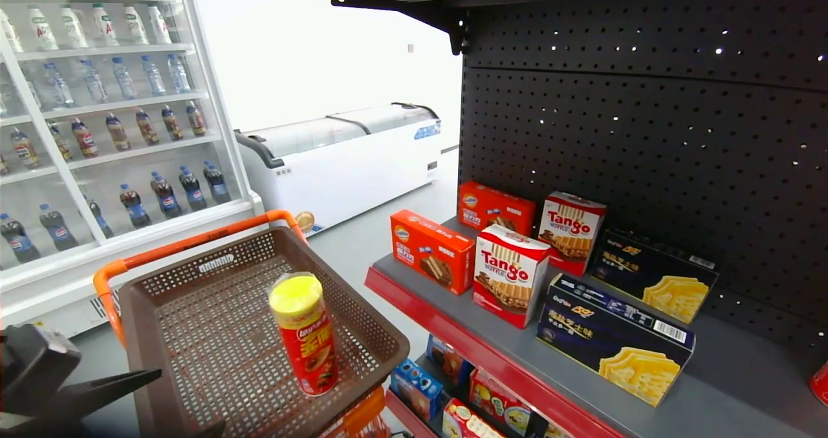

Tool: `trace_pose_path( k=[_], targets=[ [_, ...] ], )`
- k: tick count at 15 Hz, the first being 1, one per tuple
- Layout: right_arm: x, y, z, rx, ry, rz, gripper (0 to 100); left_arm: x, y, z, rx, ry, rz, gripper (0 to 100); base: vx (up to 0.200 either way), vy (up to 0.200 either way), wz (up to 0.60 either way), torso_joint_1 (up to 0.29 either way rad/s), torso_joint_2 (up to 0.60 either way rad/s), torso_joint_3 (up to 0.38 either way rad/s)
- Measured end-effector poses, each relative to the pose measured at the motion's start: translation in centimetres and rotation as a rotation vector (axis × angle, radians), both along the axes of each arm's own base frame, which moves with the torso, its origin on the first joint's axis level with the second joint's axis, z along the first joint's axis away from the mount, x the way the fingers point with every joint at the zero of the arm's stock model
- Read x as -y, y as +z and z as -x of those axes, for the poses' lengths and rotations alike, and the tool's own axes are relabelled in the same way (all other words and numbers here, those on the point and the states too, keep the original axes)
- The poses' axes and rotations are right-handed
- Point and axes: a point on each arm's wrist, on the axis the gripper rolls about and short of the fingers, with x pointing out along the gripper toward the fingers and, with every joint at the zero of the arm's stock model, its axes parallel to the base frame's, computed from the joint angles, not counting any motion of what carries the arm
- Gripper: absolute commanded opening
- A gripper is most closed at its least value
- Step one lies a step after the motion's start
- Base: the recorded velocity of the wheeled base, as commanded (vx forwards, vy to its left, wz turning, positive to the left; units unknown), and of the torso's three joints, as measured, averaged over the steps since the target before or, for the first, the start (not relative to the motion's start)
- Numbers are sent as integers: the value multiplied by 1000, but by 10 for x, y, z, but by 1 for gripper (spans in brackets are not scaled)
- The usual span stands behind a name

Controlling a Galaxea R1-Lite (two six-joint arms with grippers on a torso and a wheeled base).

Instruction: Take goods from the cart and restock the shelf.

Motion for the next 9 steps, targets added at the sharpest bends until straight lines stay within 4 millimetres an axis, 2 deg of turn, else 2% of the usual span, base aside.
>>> trace_pose_path(
  k=[4,9],
  targets=[
    [0,0,0,0,0,0,100,2,-10,-43,-19,2,-37,100,0,0,0,0,0,0],
    [0,0,0,0,0,0,100,6,-36,-87,-97,3,-55,100,0,0,0,0,0,0]
  ],
)
